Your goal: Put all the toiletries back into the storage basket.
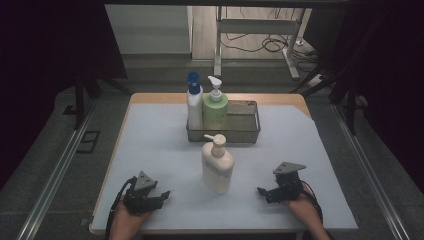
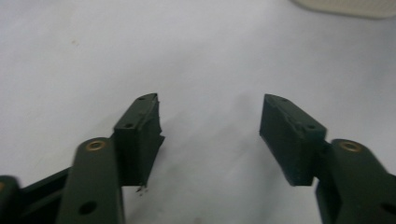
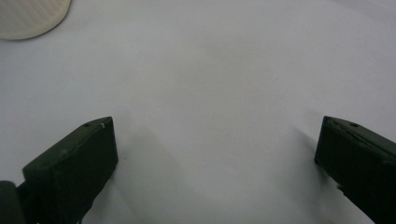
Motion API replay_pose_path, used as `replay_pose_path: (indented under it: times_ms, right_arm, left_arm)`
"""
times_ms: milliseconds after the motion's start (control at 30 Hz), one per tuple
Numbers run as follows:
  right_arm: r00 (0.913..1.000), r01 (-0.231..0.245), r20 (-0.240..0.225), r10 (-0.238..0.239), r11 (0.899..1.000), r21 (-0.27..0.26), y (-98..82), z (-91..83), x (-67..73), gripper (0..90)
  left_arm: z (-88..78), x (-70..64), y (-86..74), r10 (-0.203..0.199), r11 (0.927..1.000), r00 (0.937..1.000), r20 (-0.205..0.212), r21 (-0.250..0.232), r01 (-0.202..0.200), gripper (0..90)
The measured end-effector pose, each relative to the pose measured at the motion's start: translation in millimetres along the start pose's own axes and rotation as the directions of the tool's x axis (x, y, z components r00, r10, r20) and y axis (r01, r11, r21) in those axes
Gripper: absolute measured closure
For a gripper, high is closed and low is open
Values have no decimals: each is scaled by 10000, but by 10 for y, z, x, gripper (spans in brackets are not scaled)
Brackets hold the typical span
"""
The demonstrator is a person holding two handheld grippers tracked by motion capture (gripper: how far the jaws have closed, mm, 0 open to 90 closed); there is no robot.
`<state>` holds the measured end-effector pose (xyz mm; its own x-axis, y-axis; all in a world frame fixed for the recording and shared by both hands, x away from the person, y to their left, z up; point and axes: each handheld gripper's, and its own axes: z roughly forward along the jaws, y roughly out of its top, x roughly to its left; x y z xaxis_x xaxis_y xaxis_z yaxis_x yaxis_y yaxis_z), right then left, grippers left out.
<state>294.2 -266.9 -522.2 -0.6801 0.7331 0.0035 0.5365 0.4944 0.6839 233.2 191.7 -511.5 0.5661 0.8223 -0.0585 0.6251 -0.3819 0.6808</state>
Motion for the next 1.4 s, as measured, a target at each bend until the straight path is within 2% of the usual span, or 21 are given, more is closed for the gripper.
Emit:
replay_pose_path:
  times_ms: [200, 400, 633, 900, 1200, 1400]
  right_arm:
    - [10000, 14, -42, -13, 9999, 143, 17, -4, 1, 0]
    - [9999, 82, -123, -80, 9998, 173, 31, -18, 19, 0]
    - [9992, 272, -293, -271, 9996, 32, 81, -64, 83, 0]
    - [9964, 295, -788, -314, 9992, -254, 185, -148, 152, 0]
    - [9880, 777, -1285, -858, 9948, -666, 362, -210, 285, 0]
    - [9821, 917, -1569, -1039, 9923, -830, 493, -206, 382, 0]
  left_arm:
    - [46, 44, -51, -197, 9997, 9989, -415, 129, 203, 197]
    - [69, 45, -76, -211, 9998, 9989, -416, 27, 213, 128]
    - [74, 34, -97, -112, 9999, 9988, -476, -65, 109, 121]
    - [75, 29, -103, -125, 9999, 9987, -502, -103, 120, 121]
    - [74, 28, -105, -118, 9999, 9986, -507, -105, 113, 122]
    - [74, 28, -105, -108, 9999, 9987, -505, -109, 102, 122]
